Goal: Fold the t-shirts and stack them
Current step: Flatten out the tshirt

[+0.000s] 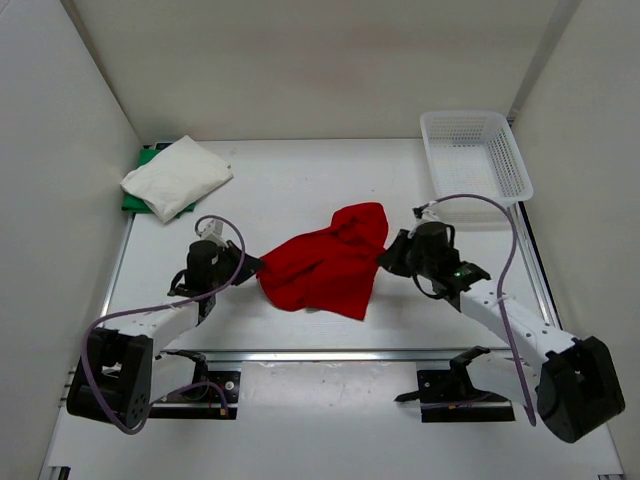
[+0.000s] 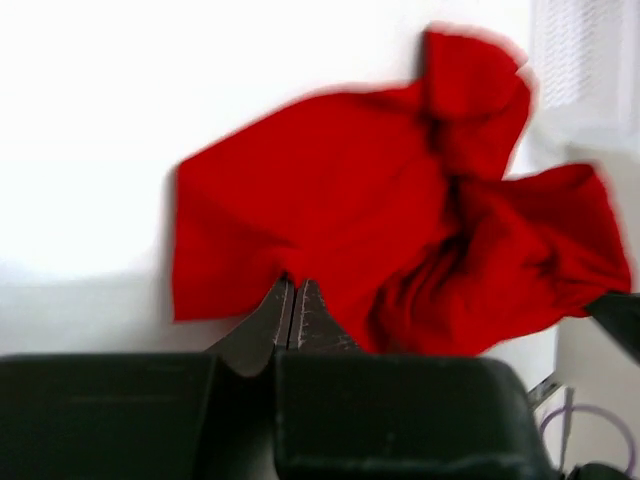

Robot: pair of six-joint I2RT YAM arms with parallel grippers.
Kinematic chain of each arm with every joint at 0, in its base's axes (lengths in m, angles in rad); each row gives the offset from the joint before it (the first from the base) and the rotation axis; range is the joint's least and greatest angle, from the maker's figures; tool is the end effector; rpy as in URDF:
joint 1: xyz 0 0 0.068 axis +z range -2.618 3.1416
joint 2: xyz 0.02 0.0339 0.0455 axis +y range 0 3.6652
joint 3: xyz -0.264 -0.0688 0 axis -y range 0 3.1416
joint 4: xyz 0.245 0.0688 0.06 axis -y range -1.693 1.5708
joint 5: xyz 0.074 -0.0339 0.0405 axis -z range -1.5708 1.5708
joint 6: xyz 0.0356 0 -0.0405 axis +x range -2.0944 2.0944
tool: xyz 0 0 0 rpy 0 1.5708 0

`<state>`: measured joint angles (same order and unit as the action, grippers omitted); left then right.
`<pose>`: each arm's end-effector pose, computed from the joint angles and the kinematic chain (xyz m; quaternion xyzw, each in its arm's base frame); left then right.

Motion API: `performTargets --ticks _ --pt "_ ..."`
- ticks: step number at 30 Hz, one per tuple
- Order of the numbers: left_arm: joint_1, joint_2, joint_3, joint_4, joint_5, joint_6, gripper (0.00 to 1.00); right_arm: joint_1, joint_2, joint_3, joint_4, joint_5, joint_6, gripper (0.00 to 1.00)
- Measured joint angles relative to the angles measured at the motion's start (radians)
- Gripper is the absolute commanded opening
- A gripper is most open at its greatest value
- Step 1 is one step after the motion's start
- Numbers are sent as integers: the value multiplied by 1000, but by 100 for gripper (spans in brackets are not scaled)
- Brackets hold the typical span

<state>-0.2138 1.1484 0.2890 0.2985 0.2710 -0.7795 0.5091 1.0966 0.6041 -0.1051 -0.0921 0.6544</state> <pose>0.2021 -0.0536 0.1503 -0.1793 0.8510 -0.3323 0.3651 0.2029 0.1170 0.2238 0.0426 0.8822 0.2907 0.3679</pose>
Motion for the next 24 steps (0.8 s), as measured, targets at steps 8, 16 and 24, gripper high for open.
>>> performTargets --ticks 8,16,24 --pt "35 -24 326 -126 5 3 0 -184 -23 188 -180 -68 -97 0" --pt "139 -171 552 -259 61 32 0 -174 -147 542 -329 -95 -193 0" --pt "189 -179 730 -415 108 64 1 -6 -231 716 -428 -24 -231 0"
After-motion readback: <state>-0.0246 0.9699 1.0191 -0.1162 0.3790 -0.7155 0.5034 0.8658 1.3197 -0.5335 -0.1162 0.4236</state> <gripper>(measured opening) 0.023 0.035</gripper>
